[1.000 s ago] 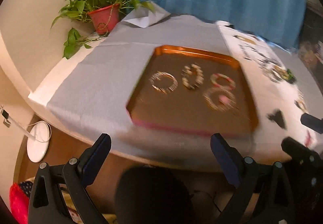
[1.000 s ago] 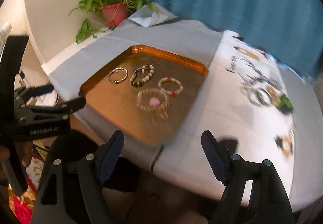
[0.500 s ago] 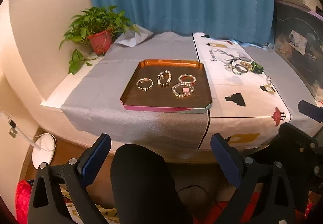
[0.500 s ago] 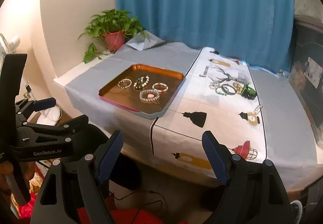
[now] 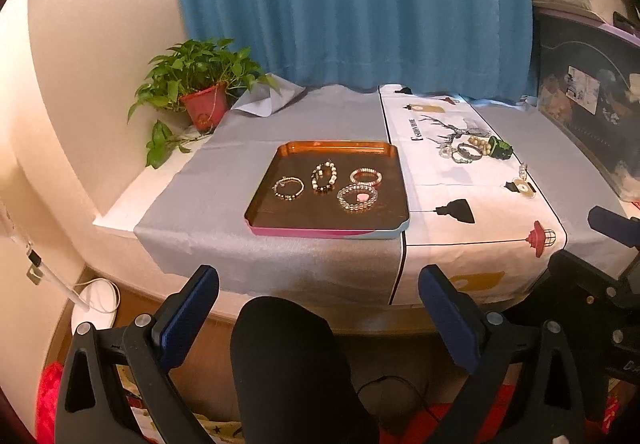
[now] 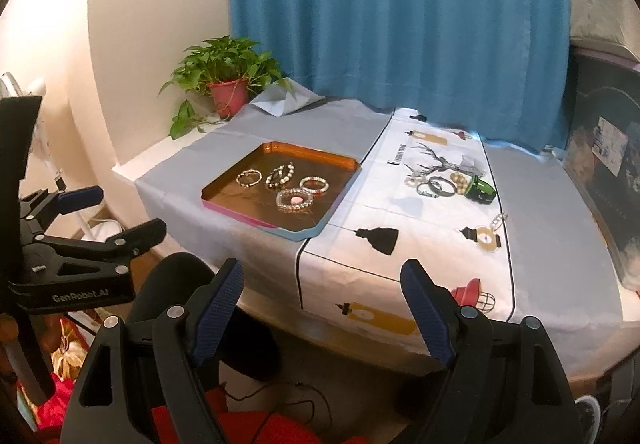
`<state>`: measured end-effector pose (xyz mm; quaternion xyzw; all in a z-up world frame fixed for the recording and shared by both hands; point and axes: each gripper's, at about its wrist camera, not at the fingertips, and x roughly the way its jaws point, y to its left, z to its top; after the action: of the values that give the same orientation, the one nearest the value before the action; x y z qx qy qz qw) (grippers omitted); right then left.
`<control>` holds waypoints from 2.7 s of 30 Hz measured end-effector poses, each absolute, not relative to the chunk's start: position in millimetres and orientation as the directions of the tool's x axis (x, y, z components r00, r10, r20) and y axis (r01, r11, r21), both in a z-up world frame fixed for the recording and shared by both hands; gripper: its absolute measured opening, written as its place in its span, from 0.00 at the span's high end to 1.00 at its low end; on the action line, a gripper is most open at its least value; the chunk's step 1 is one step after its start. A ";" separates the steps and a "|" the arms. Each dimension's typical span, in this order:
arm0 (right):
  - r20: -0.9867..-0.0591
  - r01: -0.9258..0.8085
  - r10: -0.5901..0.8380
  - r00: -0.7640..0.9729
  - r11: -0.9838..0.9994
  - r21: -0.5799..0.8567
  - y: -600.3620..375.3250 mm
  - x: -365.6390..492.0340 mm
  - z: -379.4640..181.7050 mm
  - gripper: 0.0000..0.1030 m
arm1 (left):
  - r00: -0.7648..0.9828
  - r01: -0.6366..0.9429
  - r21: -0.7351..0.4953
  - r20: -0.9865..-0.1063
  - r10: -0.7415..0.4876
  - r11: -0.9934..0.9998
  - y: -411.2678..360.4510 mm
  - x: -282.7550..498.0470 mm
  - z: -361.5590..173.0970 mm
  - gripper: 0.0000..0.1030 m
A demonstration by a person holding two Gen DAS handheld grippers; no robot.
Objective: Organize jewelry
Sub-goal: 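Withdraw both tools from the tray, then grasp the green-black watch with the right tool while the left grasps a silver bangle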
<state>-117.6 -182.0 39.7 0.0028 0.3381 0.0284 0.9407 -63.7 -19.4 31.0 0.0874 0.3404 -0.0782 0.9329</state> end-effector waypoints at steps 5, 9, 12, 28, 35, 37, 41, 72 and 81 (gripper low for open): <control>-0.642 -0.045 0.057 0.764 0.998 0.035 -187.4 -118.0 36.9 0.21 | 0.751 0.214 0.125 -0.655 -0.081 0.969 -25.5 -60.0 29.6 0.04; -0.650 -0.039 0.056 0.758 0.998 0.041 -192.2 -115.3 32.9 0.21 | 0.744 0.219 0.129 -0.664 -0.080 0.967 -29.4 -57.4 26.6 0.03; -0.658 -0.030 0.053 0.751 0.998 0.046 -196.6 -113.3 29.6 0.21 | 0.738 0.221 0.138 -0.671 -0.073 0.965 -32.6 -54.3 22.9 0.03; -0.689 0.183 -0.122 0.714 0.983 0.016 -318.9 -68.1 -5.4 0.20 | 0.593 0.465 0.025 -0.751 -0.291 0.885 -108.7 23.0 14.4 0.04; -0.723 0.197 -0.148 0.675 0.980 -0.016 -417.3 12.3 -31.6 0.19 | 0.479 0.648 0.004 -0.780 -0.403 0.762 -225.5 119.8 11.5 0.01; -0.759 0.148 -0.103 0.642 0.989 -0.009 -440.7 50.3 -46.1 0.18 | 0.451 0.695 0.042 -0.803 -0.390 0.718 -261.1 145.9 0.1 0.01; -0.814 0.044 -0.059 0.578 0.998 -0.041 -466.8 115.6 -76.1 0.18 | 0.359 0.770 0.074 -0.871 -0.335 0.633 -328.2 197.5 -37.9 0.01; -0.773 -0.108 0.042 0.633 0.994 -0.034 -516.1 189.8 -98.5 0.52 | 0.195 0.838 -0.057 -0.898 -0.395 0.543 -356.1 259.0 -45.5 0.45; -0.729 0.148 -0.093 0.678 0.989 0.012 -520.5 104.6 -35.9 0.52 | 0.432 0.701 0.003 -0.798 -0.420 0.713 -259.2 189.7 26.2 0.45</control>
<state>104.6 -520.5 -35.9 0.0350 0.3959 -0.0659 0.9152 189.7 -259.2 26.2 0.1702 0.4120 -0.3383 0.8288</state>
